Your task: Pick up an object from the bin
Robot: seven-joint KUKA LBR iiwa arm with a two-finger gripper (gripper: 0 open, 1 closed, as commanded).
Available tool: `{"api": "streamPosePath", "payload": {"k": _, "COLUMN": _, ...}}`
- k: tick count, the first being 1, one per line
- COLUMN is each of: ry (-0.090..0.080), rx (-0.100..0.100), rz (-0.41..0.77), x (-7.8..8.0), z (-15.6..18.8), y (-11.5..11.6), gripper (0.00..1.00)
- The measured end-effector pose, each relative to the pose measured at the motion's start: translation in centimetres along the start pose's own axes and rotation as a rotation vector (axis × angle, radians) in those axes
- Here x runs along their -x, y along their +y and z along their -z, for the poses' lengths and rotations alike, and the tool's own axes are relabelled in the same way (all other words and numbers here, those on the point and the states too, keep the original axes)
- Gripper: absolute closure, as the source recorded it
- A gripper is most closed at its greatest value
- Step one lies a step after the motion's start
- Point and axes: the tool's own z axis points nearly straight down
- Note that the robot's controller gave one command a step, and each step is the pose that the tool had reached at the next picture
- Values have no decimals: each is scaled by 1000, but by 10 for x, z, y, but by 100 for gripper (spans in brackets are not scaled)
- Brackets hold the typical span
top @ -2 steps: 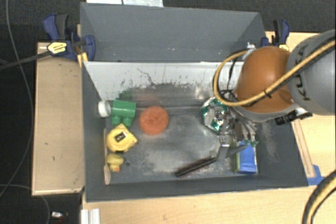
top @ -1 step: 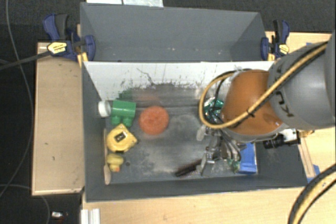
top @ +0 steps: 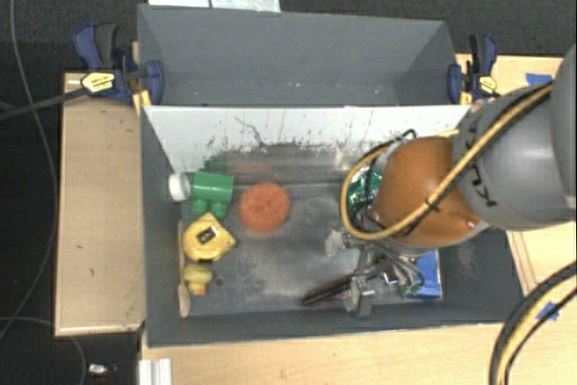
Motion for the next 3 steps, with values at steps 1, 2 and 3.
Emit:
{"api": "streamPosePath", "payload": {"k": 1, "ry": 3, "rx": 4, "rz": -264, "x": 2, "z": -8, "y": 17, "gripper": 100}}
{"api": "streamPosePath", "payload": {"k": 2, "ry": 4, "rx": 4, "rz": -265, "x": 2, "z": -8, "y": 17, "gripper": 100}}
{"api": "streamPosePath", "payload": {"k": 3, "ry": 5, "rx": 3, "rz": -290, "x": 6, "z": 70, "y": 12, "gripper": 100}}
